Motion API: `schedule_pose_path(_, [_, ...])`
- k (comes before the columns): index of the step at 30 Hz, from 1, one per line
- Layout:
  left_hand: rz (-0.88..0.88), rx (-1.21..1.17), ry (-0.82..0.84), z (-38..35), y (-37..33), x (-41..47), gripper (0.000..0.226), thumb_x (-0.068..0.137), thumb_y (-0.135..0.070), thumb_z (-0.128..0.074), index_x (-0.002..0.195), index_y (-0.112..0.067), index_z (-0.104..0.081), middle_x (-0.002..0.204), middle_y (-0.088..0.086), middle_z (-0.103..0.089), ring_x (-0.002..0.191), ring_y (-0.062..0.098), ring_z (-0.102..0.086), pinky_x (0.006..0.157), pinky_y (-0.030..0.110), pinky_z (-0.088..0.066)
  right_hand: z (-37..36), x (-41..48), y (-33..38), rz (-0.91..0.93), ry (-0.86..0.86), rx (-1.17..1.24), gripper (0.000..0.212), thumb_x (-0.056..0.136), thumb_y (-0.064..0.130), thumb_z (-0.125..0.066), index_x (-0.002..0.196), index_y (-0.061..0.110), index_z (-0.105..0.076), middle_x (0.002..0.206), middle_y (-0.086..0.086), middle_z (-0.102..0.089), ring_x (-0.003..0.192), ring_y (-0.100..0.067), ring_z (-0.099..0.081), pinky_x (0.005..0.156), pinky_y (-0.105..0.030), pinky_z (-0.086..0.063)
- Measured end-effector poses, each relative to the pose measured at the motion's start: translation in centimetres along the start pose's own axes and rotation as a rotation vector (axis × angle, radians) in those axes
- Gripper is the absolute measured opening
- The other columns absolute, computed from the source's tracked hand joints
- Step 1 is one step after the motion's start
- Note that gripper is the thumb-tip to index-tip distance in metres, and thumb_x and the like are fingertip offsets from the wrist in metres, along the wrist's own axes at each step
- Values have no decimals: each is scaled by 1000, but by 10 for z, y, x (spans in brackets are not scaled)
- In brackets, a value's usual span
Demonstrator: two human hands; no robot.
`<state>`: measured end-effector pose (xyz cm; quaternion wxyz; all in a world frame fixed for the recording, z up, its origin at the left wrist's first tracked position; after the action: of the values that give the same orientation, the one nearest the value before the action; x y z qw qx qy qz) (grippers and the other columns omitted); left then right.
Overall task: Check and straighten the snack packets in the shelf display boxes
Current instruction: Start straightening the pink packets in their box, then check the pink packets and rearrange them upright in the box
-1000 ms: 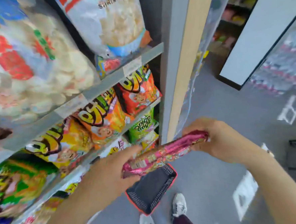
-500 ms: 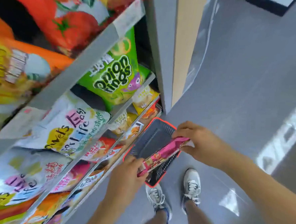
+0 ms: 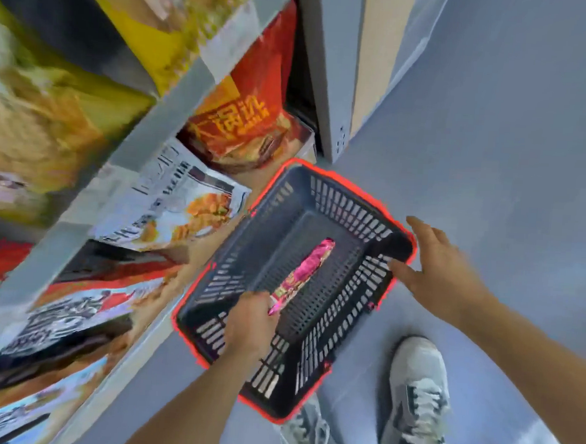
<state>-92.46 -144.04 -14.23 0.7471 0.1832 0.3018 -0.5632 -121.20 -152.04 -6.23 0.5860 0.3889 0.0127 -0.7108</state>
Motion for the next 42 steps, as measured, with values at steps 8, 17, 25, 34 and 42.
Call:
schedule_pose_path(8, [112, -186, -74, -48, -5, 72, 37, 92, -30, -62, 123, -12, -52, 120, 15, -55, 108, 35, -57, 90, 42, -47, -10, 20, 2, 151, -194, -147, 59, 71, 3, -72, 128, 5, -55, 114, -24, -56, 102, -47, -51, 90, -48, -44])
schedule_pose_path(17, [128, -248, -23, -16, 15, 34, 67, 92, -21, -62, 150, -16, -29, 150, 13, -38, 132, 31, -44, 106, 42, -40, 12, -12, 14, 70, -126, -58, 60, 84, 8, -61, 140, 18, -43, 136, -15, -47, 121, -39, -46, 97, -41, -41])
schedule_pose_path(25, [164, -463, -88, 104, 27, -98, 23, 92, -12, -55, 110, -17, -70, 108, 1, -71, 101, 21, -66, 81, 22, -43, 85, -99, 86, 171, -87, 111, 41, 85, 1, -58, 125, 13, -61, 112, -12, -62, 97, -32, -63, 88, -42, -50])
schedule_pose_path(34, [-317, -470, -426, 421, -61, -363, 22, 89, -13, -60, 102, -24, -73, 76, -6, -71, 62, 2, -56, 63, 20, -43, 305, -275, 270, 506, -222, 152, 21, 88, 5, -58, 99, 18, -71, 82, -8, -71, 73, -31, -64, 67, -37, -52])
schedule_pose_path(42, [-650, -121, -898, 677, -107, -596, 27, 89, -17, -49, 101, -11, -73, 87, 2, -67, 82, 20, -61, 74, 29, -47, 486, -443, 434, 934, -338, 228, 17, 89, 10, -55, 96, 19, -68, 77, 1, -66, 68, -22, -61, 64, -41, -52])
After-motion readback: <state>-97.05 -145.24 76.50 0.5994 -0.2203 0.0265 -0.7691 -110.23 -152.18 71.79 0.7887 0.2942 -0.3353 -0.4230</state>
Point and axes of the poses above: each hand's wrist, its own x-axis towards the middle knuckle, its own z-axis out of the back of the hand, y = z × x, the point moved 10 cm from there along x, towards the middle knuckle
